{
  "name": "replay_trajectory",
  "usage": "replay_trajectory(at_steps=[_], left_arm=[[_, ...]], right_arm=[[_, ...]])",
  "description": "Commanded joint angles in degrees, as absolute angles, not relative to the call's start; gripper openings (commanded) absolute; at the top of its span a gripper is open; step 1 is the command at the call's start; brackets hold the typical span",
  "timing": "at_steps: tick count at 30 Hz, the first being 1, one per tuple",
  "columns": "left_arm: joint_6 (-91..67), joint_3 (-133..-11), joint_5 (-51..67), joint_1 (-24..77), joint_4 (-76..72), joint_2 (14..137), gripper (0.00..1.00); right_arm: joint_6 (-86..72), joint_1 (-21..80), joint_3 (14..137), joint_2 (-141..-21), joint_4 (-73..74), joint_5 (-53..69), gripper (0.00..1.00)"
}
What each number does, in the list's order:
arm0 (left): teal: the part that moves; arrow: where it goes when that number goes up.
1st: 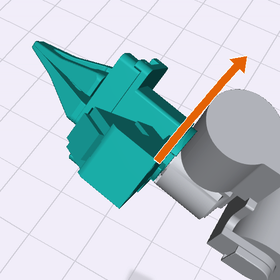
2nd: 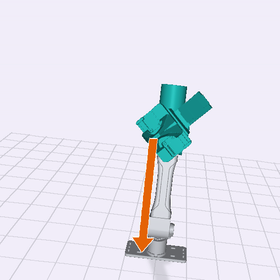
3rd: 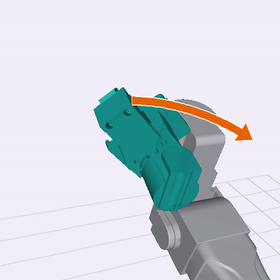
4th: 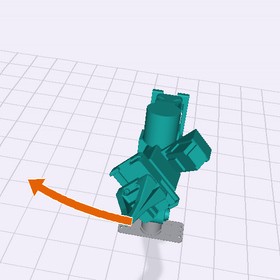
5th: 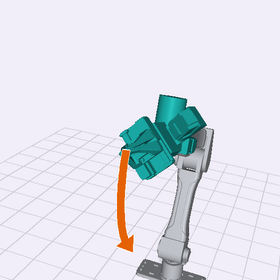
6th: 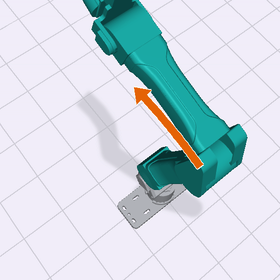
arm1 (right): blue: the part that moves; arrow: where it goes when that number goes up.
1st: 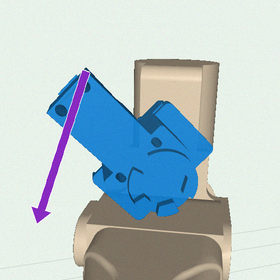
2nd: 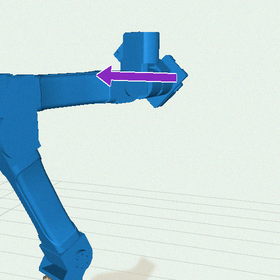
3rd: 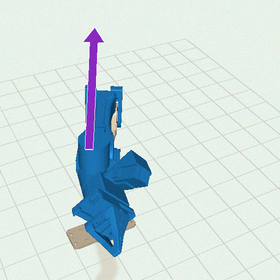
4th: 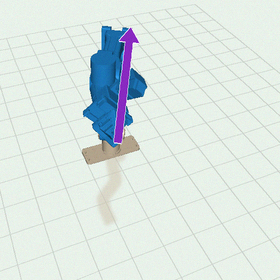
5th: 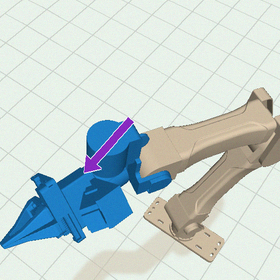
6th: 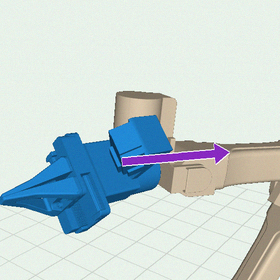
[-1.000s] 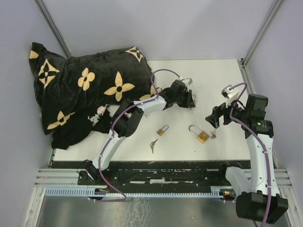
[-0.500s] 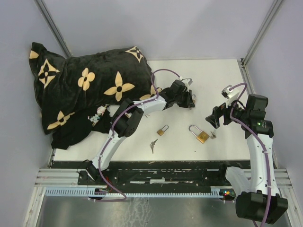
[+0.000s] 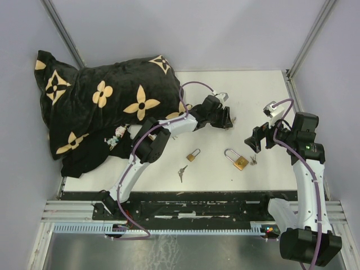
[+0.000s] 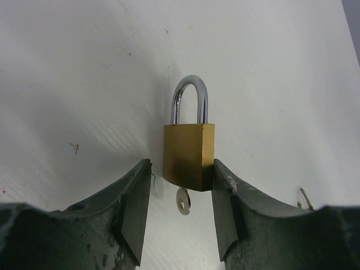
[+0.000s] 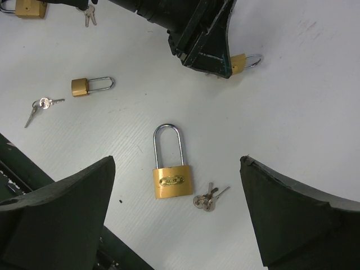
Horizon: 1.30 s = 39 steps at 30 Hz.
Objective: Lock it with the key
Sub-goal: Place the lock at the center of the board.
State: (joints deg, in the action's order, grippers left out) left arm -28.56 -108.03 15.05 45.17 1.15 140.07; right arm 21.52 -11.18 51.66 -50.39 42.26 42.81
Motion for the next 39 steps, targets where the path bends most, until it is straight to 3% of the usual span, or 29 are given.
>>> replay_trajectory(at_steps=[1,8,10,11,16,28,39], left_arm=[[-25.61,-107.14,13.68,45.03,-1.63,135.67,0.54],[-22.67,-102.49,9.7,45.09,-2.35,129.11,0.66],[-21.46,-99.95,8.26,45.01,-3.04,126.51,0.74],[-20.92,-98.89,7.72,45.0,-3.42,125.18,0.83],[-19.51,-93.12,6.34,45.09,-4.74,117.86,0.95],[-17.88,-79.64,5.43,45.07,-9.26,101.61,0.99],[-14.64,-58.89,7.3,44.89,-17.86,82.41,0.99]], right_arm=[[22.06,-11.55,51.85,-49.35,41.45,42.54,1.0],[22.15,-11.74,51.8,-49.14,41.58,42.71,1.0],[22.14,-11.78,51.79,-49.04,41.66,42.82,1.0],[22.15,-11.79,51.78,-49.0,41.69,42.87,1.0],[22.17,-12.03,51.85,-48.65,41.89,43.23,1.0],[22.08,-13.06,51.66,-48.16,42.06,44.12,1.0],[22.22,-14.01,51.63,-47.02,41.79,45.04,1.0]])
